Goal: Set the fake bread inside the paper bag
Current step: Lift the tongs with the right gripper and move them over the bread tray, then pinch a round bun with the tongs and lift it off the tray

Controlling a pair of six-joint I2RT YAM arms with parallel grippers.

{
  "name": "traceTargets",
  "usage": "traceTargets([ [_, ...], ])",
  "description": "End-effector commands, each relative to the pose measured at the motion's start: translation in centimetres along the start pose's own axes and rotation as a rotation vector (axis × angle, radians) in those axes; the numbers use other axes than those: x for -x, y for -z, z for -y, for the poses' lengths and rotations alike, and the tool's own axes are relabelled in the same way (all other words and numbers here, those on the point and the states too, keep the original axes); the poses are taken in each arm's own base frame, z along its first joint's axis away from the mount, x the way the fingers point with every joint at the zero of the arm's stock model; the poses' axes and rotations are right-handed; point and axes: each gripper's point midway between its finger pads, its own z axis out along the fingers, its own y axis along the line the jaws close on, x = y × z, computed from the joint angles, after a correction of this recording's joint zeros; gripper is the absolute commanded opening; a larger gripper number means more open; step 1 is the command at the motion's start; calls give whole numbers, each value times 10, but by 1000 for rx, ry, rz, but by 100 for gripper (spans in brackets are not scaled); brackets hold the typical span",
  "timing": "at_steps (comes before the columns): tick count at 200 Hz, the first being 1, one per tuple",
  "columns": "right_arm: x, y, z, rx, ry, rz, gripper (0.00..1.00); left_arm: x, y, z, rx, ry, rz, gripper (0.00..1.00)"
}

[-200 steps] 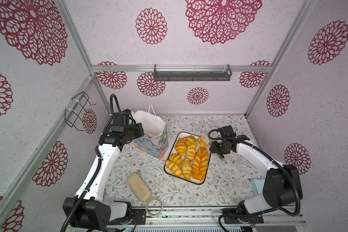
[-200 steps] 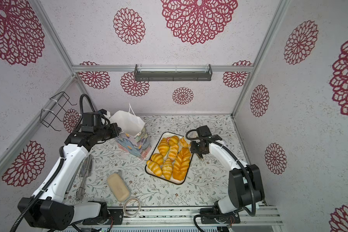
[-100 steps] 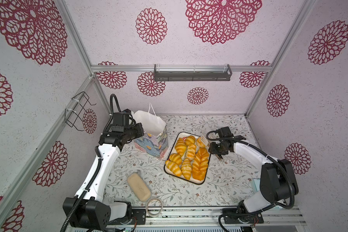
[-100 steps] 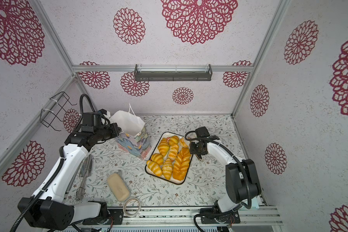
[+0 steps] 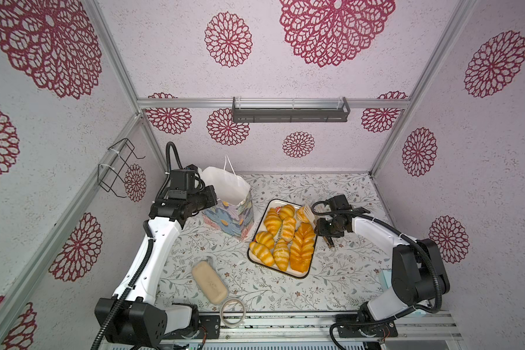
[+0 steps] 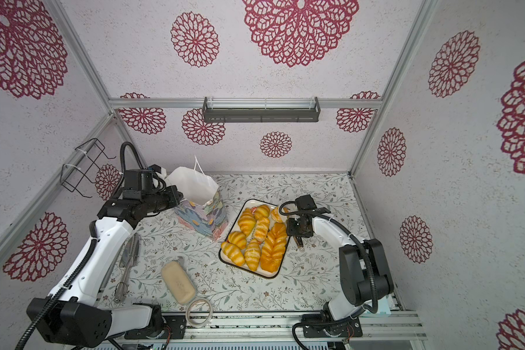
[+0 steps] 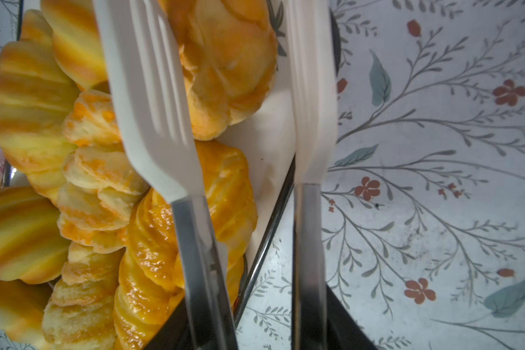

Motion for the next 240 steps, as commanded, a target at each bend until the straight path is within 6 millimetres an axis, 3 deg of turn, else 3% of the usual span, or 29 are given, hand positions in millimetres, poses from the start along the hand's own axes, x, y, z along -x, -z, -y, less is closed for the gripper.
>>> traceTargets([
  [1,9,16,-4,31,-16,53,51,3,0,1,-8,11,6,0],
  [35,11,22,-2,55,-38,71,51,3,0,2,-13,16,5,0],
  [98,17,14,-2,90,-64,73,50,1,0,1,-14,15,2,0],
  [131,22,12,-4,127,-80,79,46,0,-1,1,-13,14,-1,0],
  [197,19,17,-5,148,-85,82,28,1,2,0,-6,7,3,0],
  [240,25,29,-5,150,-79,124,25,1,1,1,-10,11,2,0],
])
